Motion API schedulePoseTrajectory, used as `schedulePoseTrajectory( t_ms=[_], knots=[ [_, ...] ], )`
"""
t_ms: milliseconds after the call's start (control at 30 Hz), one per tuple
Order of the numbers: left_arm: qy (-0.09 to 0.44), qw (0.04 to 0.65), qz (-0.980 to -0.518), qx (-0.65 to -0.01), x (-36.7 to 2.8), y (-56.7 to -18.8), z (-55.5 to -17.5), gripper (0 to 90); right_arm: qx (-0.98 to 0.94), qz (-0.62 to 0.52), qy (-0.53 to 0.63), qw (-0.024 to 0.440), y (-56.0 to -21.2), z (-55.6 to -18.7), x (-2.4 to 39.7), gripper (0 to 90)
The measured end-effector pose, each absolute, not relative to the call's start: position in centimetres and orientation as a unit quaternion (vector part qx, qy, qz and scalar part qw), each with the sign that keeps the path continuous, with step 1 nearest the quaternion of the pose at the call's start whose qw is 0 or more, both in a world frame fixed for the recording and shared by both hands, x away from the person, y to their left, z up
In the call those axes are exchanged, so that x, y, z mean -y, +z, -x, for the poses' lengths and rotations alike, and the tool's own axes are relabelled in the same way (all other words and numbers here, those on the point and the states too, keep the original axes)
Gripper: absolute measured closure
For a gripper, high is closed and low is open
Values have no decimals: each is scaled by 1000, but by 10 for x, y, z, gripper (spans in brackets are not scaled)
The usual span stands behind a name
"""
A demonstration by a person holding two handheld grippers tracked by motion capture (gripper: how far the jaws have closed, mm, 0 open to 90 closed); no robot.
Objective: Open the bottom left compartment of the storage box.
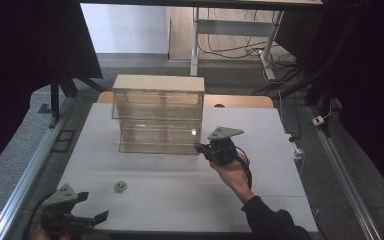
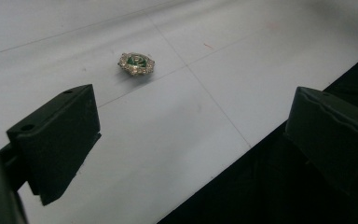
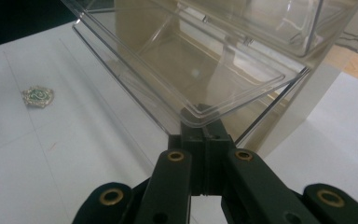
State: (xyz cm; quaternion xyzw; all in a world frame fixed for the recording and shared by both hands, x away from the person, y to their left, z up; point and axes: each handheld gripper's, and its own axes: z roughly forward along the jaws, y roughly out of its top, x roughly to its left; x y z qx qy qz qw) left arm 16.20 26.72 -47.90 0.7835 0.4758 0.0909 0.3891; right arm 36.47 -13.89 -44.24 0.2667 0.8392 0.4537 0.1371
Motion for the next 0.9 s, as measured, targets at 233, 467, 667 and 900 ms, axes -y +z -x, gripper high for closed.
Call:
schedulePoseTrajectory(
  t_ms=[233, 467, 667, 900],
  knots=[
    [88, 393, -779, -480, -268, -479, -162, 29, -837, -263, 461, 135, -433, -370, 139, 899],
    [85, 394, -778, -482, -269, -479, -163, 29, -833, -264, 467, 137, -426, -375, 135, 899],
    [84, 394, -777, -483, -270, -479, -163, 30, -828, -261, 474, 144, -415, -379, 133, 899],
    [83, 395, -777, -483, -270, -479, -163, 30, -827, -257, 478, 146, -405, -386, 129, 899]
  ],
)
